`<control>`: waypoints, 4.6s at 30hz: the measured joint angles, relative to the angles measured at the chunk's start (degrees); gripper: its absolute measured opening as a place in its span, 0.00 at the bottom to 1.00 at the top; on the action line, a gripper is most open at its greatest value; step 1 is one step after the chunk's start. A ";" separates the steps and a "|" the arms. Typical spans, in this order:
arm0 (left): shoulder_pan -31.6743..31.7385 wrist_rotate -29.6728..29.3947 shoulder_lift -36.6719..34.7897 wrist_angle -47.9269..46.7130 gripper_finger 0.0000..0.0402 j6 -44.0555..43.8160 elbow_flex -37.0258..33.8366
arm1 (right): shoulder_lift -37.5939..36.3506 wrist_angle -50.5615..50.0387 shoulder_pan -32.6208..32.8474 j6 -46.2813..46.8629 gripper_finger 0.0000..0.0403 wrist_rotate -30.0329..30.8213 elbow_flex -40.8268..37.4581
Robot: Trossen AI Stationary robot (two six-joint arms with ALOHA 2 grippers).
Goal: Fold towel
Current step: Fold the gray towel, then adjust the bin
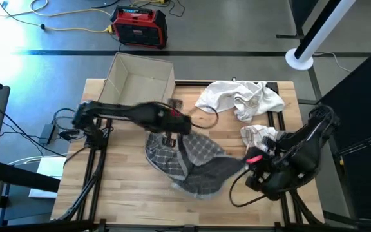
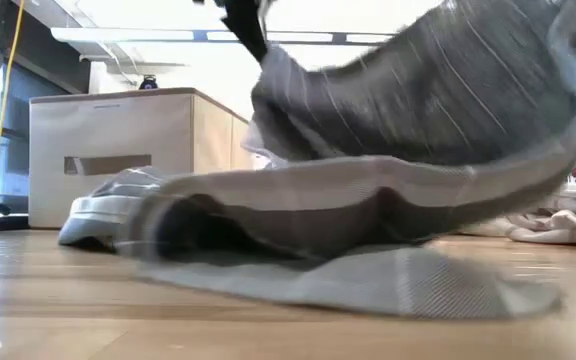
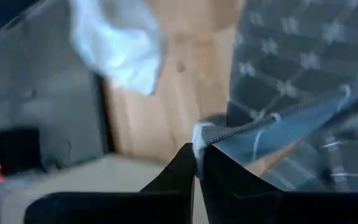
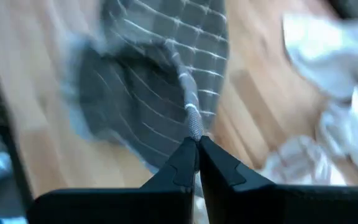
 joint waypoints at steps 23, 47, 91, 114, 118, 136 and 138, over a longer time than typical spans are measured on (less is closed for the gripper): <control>-30.65 -18.96 -28.67 30.96 0.01 -7.34 4.08 | -4.92 33.98 1.48 -67.29 0.00 6.56 33.07; -37.63 -20.84 -29.69 76.10 0.01 38.53 4.04 | -10.85 62.51 1.45 -92.31 0.00 3.22 33.17; -49.82 -30.07 -19.13 87.75 0.01 55.32 4.01 | 1.81 84.51 20.18 -115.80 0.00 20.58 33.15; -52.86 -5.09 -24.33 84.45 0.01 55.91 4.06 | -2.83 101.04 29.24 -135.48 0.00 25.81 33.06; -53.00 -4.06 -22.10 77.90 0.01 51.85 4.04 | -2.29 89.68 24.99 -118.95 0.00 43.78 33.06; -56.76 -39.96 -18.92 67.16 0.01 26.56 4.01 | 0.79 17.63 -8.45 -46.28 0.00 9.39 23.84; -57.75 -40.39 -18.96 63.39 0.01 20.08 4.03 | 0.76 21.32 -13.92 -51.74 0.00 1.08 21.30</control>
